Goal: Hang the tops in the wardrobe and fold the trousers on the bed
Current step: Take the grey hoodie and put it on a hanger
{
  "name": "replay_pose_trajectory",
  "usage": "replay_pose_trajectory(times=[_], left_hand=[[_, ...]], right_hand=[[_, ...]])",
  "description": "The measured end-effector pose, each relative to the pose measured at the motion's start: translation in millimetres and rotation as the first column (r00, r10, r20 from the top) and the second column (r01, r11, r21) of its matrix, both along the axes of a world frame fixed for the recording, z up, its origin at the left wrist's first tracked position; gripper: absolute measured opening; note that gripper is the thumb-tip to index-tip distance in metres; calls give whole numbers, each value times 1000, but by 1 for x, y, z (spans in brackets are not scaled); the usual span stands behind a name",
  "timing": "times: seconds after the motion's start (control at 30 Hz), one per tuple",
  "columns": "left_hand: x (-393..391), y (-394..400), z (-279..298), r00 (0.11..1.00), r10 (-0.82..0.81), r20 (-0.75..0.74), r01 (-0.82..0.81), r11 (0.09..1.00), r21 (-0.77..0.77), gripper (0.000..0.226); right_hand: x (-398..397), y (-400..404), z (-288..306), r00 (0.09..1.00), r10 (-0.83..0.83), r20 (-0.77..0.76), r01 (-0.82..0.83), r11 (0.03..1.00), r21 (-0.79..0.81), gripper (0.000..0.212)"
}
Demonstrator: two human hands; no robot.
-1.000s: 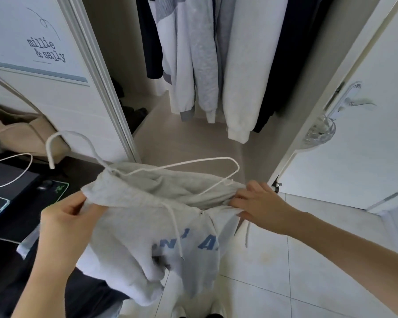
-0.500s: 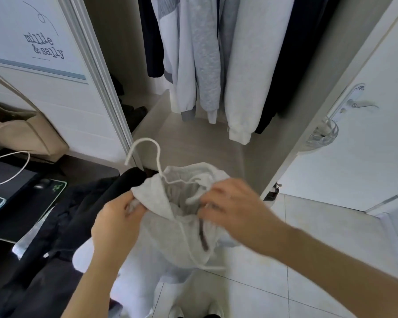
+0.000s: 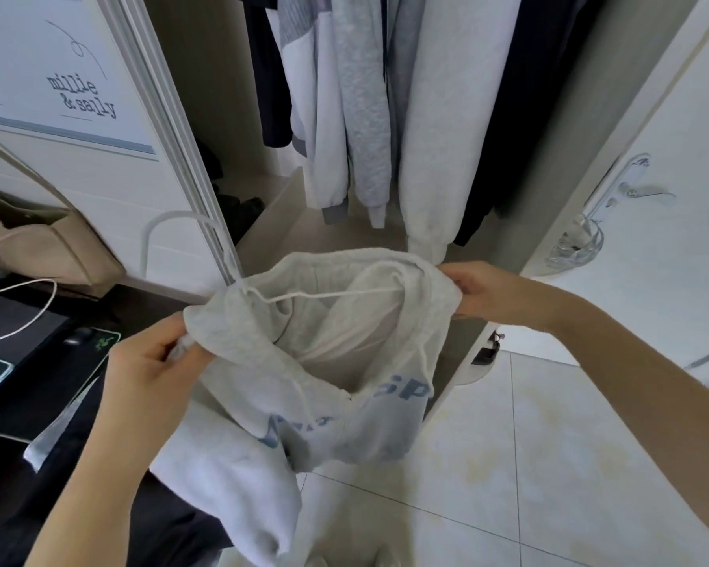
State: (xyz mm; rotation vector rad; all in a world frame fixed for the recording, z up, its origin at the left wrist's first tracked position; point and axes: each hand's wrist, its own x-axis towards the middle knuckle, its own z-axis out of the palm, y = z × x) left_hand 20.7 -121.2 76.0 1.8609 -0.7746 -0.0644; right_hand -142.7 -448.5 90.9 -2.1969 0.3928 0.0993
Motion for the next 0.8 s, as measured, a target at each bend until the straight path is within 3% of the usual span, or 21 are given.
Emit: replay_pose_trajectory(times=[0.07, 0.13, 0.23, 0.33, 0.37, 0.43, 0.5, 0.53, 0.57, 0.67, 0.73, 0.8], left_hand=[[-4, -2, -1, 999, -28, -18, 28, 999, 35, 25], [-9, -8, -3, 999, -41, -10, 41, 996, 75, 41], [-13, -17, -5, 997, -23, 69, 14, 992, 128, 50], [-17, -19, -11, 994, -38, 103, 25, 992, 123, 41], [-20, -17, -12, 998, -34, 49, 30, 997, 71, 37], [-22, -14, -10, 998, -14, -68, 11, 999, -31, 32], [-20, -12, -6, 995, -17, -94, 10, 997, -82, 45], [-18, -11, -4, 995, -39, -91, 31, 996, -87, 51], [-16, -14, -2, 993, -78, -85, 71, 994, -84, 56], [-17, -24, 0, 979, -193, -59, 192, 981, -14, 63], [-19, -30, -3, 969, -246, -37, 247, 968, 41, 53], [-15, -30, -6, 968, -252, 9, 247, 956, 160, 32]], right_hand=[[2, 9, 11, 995, 10, 97, -19, 996, 93, 13], [7, 30, 19, 965, -13, 263, 0, 999, 50, 8], [10, 75, 16, 895, 153, 418, -93, 983, -161, 31], [4, 91, 5, 851, 398, 342, -324, 912, -253, 52], [5, 85, 1, 880, 353, 317, -288, 928, -236, 65], [4, 67, -8, 970, 61, 235, -32, 992, -124, 82], [1, 55, -13, 993, -116, 15, 117, 988, -102, 55], [-2, 53, -17, 993, -100, -65, 88, 982, -166, 35], [-5, 53, -18, 995, -58, -80, 35, 965, -260, 32], [-7, 66, -20, 995, 72, 70, -40, 922, -385, 55], [-4, 75, -20, 983, 56, 177, 1, 953, -304, 67], [-6, 73, -18, 966, -91, 241, 128, 981, -146, 63]])
